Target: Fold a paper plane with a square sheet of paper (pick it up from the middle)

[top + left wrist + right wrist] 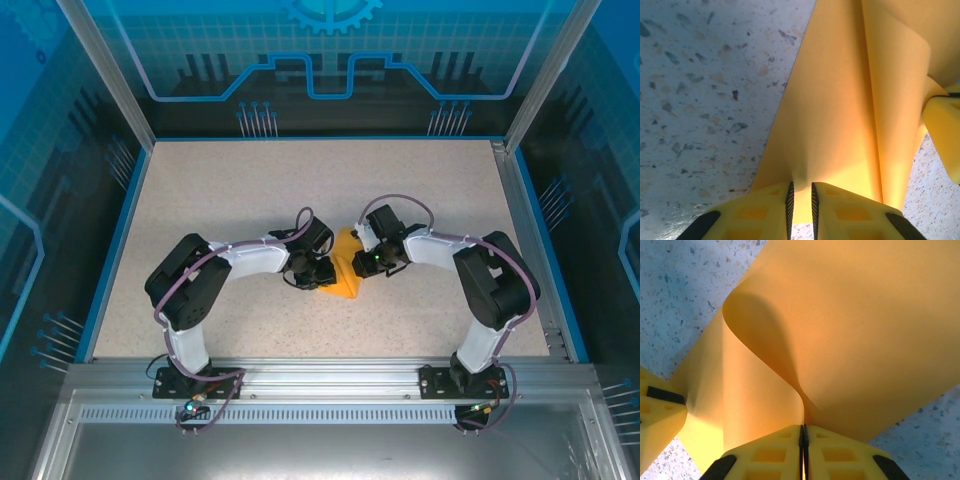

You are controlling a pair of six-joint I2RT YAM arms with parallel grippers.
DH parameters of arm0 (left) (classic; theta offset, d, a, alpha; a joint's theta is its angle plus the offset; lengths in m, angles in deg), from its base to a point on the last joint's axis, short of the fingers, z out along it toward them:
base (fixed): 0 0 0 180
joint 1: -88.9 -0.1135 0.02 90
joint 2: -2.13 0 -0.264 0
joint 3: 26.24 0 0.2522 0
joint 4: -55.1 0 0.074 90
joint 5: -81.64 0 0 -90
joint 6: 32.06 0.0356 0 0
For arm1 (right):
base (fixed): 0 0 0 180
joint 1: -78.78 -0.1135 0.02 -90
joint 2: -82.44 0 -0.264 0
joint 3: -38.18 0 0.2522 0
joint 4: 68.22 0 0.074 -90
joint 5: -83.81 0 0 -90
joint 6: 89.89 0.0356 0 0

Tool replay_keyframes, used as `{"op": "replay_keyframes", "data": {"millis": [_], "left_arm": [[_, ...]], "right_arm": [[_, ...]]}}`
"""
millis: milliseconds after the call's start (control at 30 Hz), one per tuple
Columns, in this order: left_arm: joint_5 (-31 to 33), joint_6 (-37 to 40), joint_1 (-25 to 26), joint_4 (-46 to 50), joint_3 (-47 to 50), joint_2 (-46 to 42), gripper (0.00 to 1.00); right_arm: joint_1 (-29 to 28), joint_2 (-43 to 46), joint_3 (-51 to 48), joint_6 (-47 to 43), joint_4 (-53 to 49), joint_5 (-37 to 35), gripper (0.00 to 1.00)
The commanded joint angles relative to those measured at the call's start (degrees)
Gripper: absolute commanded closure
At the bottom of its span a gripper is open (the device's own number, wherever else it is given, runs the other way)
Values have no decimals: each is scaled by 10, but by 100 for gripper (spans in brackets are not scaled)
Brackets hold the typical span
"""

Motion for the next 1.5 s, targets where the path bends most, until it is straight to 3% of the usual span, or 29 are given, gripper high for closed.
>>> {"op": "replay_keyframes", "data": {"millis": [0,467,833,1467], "left_arm": [[-7,15,-1,10,-16,14,80],[-11,6,-3,-9,-5,-15,80],[-114,-73,-58,-178,70,-57,99],[-165,-100,-62,-257,40,-6,100]], "right_arm": [[6,-10,14,-6,-13,-3,89],[5,-19,21,-8,-18,3,88],[5,-23,24,-9,-23,4,88],[5,-23,24,-8,-24,-1,88]]}}
